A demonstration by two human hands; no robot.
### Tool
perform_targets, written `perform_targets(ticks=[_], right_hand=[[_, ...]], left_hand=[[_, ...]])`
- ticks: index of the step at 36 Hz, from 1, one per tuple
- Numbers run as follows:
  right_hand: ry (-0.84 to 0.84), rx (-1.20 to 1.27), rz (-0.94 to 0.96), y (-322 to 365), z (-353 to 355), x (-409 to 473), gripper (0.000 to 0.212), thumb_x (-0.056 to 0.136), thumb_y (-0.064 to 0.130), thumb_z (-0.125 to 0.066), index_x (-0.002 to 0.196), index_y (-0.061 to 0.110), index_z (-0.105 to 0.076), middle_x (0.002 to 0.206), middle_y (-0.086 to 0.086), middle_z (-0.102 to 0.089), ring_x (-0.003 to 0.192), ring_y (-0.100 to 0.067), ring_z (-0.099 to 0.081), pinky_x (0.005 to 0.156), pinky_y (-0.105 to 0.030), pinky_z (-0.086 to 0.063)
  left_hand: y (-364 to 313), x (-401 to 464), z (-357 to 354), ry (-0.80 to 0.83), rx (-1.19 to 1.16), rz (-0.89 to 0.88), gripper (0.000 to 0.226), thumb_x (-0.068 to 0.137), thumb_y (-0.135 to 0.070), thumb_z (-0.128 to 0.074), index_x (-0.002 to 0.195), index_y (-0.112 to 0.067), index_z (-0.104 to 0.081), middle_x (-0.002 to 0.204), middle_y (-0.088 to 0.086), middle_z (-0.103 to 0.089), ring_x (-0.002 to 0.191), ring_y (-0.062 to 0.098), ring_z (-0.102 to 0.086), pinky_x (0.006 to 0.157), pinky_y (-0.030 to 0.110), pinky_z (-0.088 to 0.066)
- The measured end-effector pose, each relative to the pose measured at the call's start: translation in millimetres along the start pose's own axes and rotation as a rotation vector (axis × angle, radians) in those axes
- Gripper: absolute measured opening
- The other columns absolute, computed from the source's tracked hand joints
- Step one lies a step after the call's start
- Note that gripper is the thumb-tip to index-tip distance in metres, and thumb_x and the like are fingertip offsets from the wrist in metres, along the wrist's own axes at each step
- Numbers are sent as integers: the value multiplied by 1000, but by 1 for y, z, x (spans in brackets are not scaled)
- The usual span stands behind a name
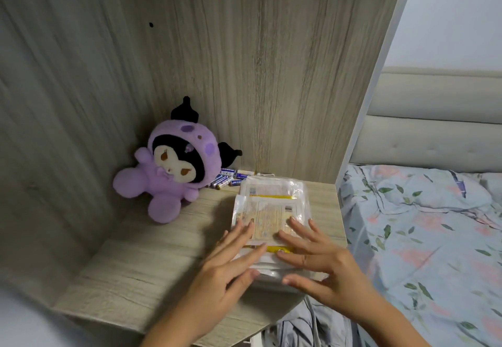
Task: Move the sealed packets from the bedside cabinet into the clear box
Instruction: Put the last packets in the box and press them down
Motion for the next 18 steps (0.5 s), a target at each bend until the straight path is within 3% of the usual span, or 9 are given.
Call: perform_targets(ticks=[6, 10, 15, 18], right_hand=[[35, -10, -10, -5, -1, 5, 37, 81, 49, -69, 113, 30, -69, 135, 15, -54, 138, -9, -37, 109, -39, -38], [10, 48, -39, -10, 0, 7, 33, 82, 45, -68, 112, 32, -68, 133, 20, -54, 137, -8, -38, 109, -37, -37], [20, 93, -135, -24, 0, 6, 47, 77, 47, -70, 121, 32, -61, 134, 23, -50, 138, -2, -32, 113, -28, -32], [27, 54, -150, -29, 2, 10, 53, 75, 51, -67, 123, 31, -56, 136, 18, -47, 138, 2, -29, 111, -20, -31]], left_hand=[[-2, 10, -1, 33, 74, 9, 44, 97, -51, -33, 135, -34, -51, 152, -5, -33, 144, 3, -18, 116, 15, -12], [6, 18, -1, 66, -3, 103, 59, 90, -66, -31, 139, -35, -40, 151, -17, -23, 142, -8, -11, 112, 6, -8], [17, 15, -2, 137, -26, 234, 83, 76, -82, -29, 144, -34, -20, 151, -30, -12, 139, -16, -7, 111, 3, -7], [20, 15, -4, 184, -15, 277, 75, 83, -65, -45, 145, -33, -16, 150, -31, -7, 136, -22, -3, 108, 0, -4]])
Point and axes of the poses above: each hand's wrist, its own x-axis towards the middle knuckle, its own z-axis out of the back of the hand, y = z × x, the point moved 10 cm from there along x, towards the middle knuckle
